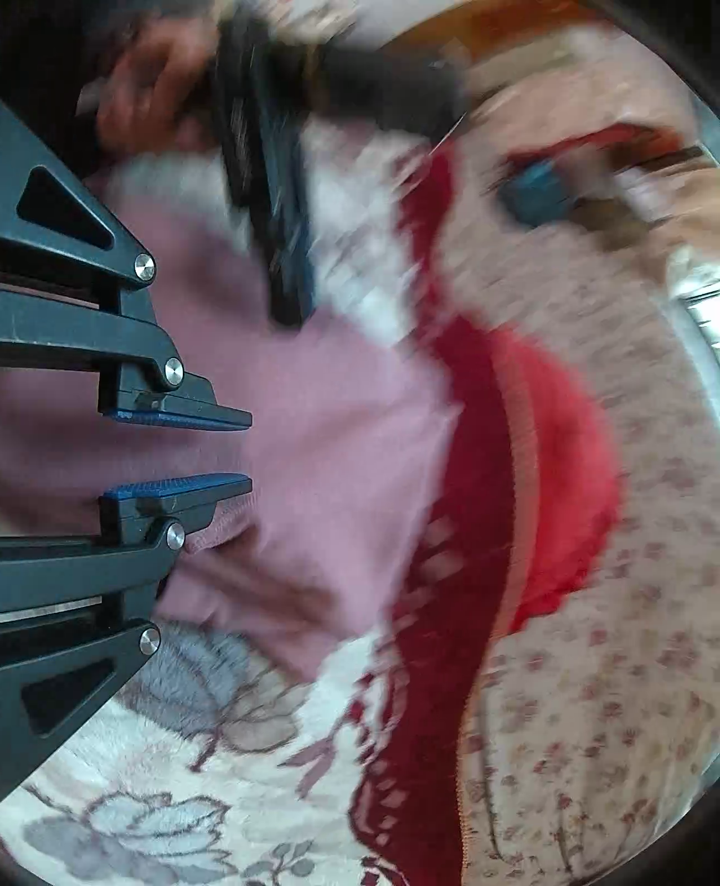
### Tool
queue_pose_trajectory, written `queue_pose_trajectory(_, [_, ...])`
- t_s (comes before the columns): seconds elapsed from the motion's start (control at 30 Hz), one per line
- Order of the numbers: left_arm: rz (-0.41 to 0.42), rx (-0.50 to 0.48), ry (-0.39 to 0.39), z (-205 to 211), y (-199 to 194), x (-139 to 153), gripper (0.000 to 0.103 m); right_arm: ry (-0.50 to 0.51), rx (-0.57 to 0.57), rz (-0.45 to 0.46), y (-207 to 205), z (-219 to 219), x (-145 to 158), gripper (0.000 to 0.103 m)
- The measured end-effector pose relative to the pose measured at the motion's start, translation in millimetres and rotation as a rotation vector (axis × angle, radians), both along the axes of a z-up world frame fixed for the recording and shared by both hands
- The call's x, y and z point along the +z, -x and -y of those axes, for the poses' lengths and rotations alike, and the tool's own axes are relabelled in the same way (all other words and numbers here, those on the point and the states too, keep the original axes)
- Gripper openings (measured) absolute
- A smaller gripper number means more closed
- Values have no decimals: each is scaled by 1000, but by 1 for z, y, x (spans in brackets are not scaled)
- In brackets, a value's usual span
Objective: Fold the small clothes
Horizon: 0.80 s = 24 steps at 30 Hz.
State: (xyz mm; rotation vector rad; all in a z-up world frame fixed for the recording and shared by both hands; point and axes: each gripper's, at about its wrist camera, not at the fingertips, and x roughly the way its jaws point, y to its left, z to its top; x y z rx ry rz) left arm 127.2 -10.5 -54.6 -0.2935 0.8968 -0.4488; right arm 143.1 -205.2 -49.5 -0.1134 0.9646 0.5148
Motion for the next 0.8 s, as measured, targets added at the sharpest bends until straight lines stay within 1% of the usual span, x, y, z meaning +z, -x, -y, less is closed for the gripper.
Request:
queue_pose_trajectory(0.03, [8, -6, -6, 1, 1, 0, 22, -42, -11, 3, 1, 6, 0, 1])
queue_pose_trajectory(0.07, [9, -7, -4, 0, 2, -1, 22, -73, -35, -28, -2, 15, 1, 1])
queue_pose_trajectory(0.13, [1, 1, 44, -4, -1, -5, 22, -86, -39, -44, 0, 18, 0, 1])
queue_pose_trajectory(0.2, [-1, 8, 66, -7, 0, -5, 23, -97, -29, -75, 2, 19, 0, 1])
queue_pose_trajectory(0.23, [0, 11, 64, -6, 0, -4, 23, -80, -30, -79, 3, 17, 5, 1])
queue_pose_trajectory(0.27, [7, 11, 51, -4, 1, -3, 23, -75, -36, -45, 0, 15, 18, 1])
queue_pose_trajectory(0.3, [13, 9, 43, -1, 1, -2, 26, -80, -39, -5, -3, 12, 28, 2])
queue_pose_trajectory(0.33, [21, 5, 36, 1, 3, -1, 32, -75, -52, 46, -10, 11, 39, 3])
queue_pose_trajectory(0.37, [30, -5, 32, 4, 4, 0, 36, -60, -67, 57, -14, 8, 42, 4])
queue_pose_trajectory(0.4, [36, -18, 30, 9, 4, 1, 49, -41, -78, 54, -19, 5, 43, 5])
queue_pose_trajectory(0.43, [42, -37, 25, 13, 4, 3, 64, -21, -78, 33, -28, 2, 36, 5])
queue_pose_trajectory(0.47, [52, -59, 10, 19, 6, 5, 69, 2, -70, -20, -37, 0, 22, 5])
queue_pose_trajectory(0.5, [63, -72, -22, 26, 7, 6, 76, 16, -69, -59, -41, 0, 9, 5])
queue_pose_trajectory(0.53, [71, -77, -54, 32, 9, 7, 80, -4, -67, -40, -40, 2, 6, 5])
queue_pose_trajectory(0.6, [88, -76, -133, 44, 12, 8, 81, 18, -57, -31, -38, 1, 10, 5])
queue_pose_trajectory(0.67, [83, -68, -166, 48, 12, 10, 81, 21, -57, -16, -35, 1, 9, 5])
queue_pose_trajectory(0.73, [67, -45, -185, 47, 16, 18, 81, 29, -65, 16, -28, 3, 14, 5])
queue_pose_trajectory(0.8, [65, -7, -232, 46, 27, 31, 81, 10, -110, 60, -13, 11, 31, 5])
